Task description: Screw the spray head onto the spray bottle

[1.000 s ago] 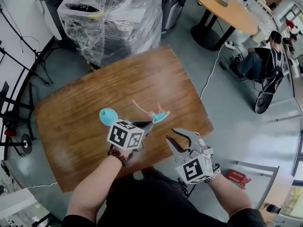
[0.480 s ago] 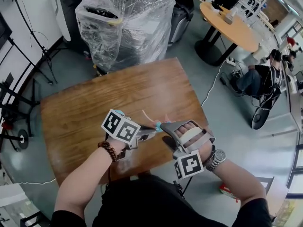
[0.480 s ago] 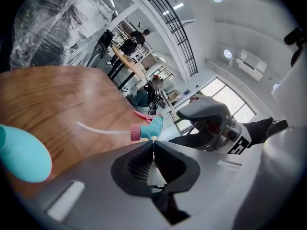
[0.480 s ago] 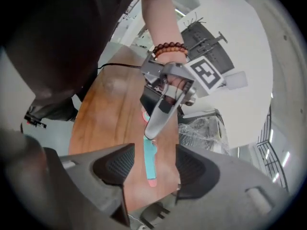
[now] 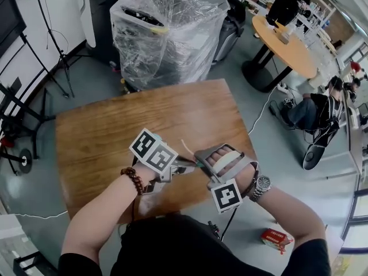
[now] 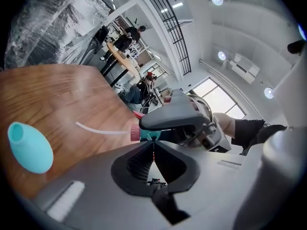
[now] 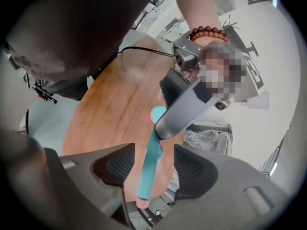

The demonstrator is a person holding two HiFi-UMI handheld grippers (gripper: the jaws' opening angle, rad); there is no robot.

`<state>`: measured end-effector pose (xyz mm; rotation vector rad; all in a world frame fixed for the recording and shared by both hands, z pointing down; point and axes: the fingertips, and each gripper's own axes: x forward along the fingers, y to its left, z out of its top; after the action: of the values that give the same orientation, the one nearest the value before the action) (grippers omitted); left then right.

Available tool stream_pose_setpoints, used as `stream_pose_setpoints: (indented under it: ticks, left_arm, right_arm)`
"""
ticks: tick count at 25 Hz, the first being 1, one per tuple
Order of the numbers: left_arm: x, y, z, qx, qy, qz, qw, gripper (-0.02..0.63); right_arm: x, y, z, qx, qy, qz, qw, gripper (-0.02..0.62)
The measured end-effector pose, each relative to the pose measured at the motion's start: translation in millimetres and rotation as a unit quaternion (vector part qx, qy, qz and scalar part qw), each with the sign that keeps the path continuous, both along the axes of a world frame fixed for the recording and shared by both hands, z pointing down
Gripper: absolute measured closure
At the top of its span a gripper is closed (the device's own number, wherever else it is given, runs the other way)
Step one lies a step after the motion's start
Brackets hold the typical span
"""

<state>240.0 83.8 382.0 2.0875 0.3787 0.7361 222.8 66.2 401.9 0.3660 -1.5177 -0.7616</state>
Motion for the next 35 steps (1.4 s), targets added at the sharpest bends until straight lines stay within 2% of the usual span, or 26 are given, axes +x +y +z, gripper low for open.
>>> stream_pose_setpoints:
  ticks: [5, 9, 12, 14, 15, 16, 17, 20, 24, 26, 29, 32, 35]
  left_arm:
    - [-10, 6, -10, -0.034, 0.023, 0.014, 0.9991, 0.583]
    - [-17, 5, -15, -0.040, 0.034, 0.019, 0.9984, 0.581]
    - [-19, 1, -18, -0.032, 0.042, 0.009, 0.9986, 0.580]
    - [-19, -3, -21, -0.019, 0.051, -0.006, 0.9985, 0.575]
    - [-19, -5, -23, -0.013, 0.056, -0.013, 0.9983, 0.553]
    - [-20, -6, -25, -0.005, 0.059, -0.017, 0.9981, 0.493]
    - [-22, -8, -27, 0.005, 0.062, -0.020, 0.9979, 0.455]
    - [-34, -15, -32, 0.054, 0.070, -0.030, 0.9956, 0.421]
    - [-57, -29, -35, 0.134, 0.070, -0.055, 0.9870, 0.411]
    - [-71, -36, -29, 0.178, 0.058, -0.064, 0.9802, 0.413]
    - [-93, -47, -10, 0.218, 0.033, -0.078, 0.9723, 0.431]
    - [-110, -67, 18, 0.259, -0.004, -0.109, 0.9596, 0.415]
    - [-121, -89, 44, 0.301, -0.038, -0.146, 0.9418, 0.343]
  right_arm:
    - [-15, 4, 0, 0.001, 0.009, -0.047, 0.999, 0.422]
    - [-19, 6, -1, -0.002, 0.020, -0.067, 0.998, 0.471]
    - [-19, 4, -3, -0.017, 0.022, -0.058, 0.998, 0.472]
    - [-15, 5, 0, -0.044, 0.017, -0.036, 0.998, 0.473]
    - [-13, 5, 2, -0.060, 0.008, -0.021, 0.998, 0.474]
    - [-12, 4, 3, -0.075, -0.007, -0.005, 0.997, 0.474]
    - [-11, 2, 3, -0.088, -0.025, 0.012, 0.996, 0.474]
    - [-11, -6, -5, -0.120, -0.066, 0.059, 0.989, 0.474]
    - [-11, -14, -16, -0.159, -0.105, 0.113, 0.975, 0.474]
    - [-10, -18, -18, -0.180, -0.132, 0.140, 0.965, 0.474]
    - [-11, -25, -24, -0.204, -0.165, 0.176, 0.949, 0.474]
    - [-11, -32, -32, -0.217, -0.188, 0.204, 0.936, 0.474]
    - [-13, -40, -43, -0.220, -0.205, 0.220, 0.928, 0.474]
